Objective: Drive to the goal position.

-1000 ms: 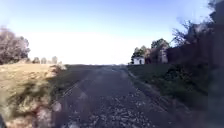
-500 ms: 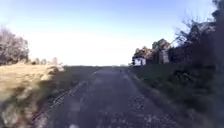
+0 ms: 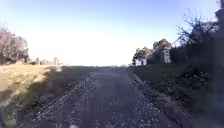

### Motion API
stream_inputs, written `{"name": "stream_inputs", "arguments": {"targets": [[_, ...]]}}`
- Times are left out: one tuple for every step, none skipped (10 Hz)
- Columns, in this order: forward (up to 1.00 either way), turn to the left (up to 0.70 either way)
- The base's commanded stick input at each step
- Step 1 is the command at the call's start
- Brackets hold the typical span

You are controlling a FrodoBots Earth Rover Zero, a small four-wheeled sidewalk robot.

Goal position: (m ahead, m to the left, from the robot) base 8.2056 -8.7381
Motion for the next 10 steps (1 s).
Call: {"name": "stream_inputs", "arguments": {"targets": [[0.85,0.0],[0.85,0.0],[0.85,0.0],[0.85,0.0],[0.85,0.0],[0.85,0.0],[0.85,0.0],[0.85,0.02],[0.85,0.26],[0.85,0.08]]}}
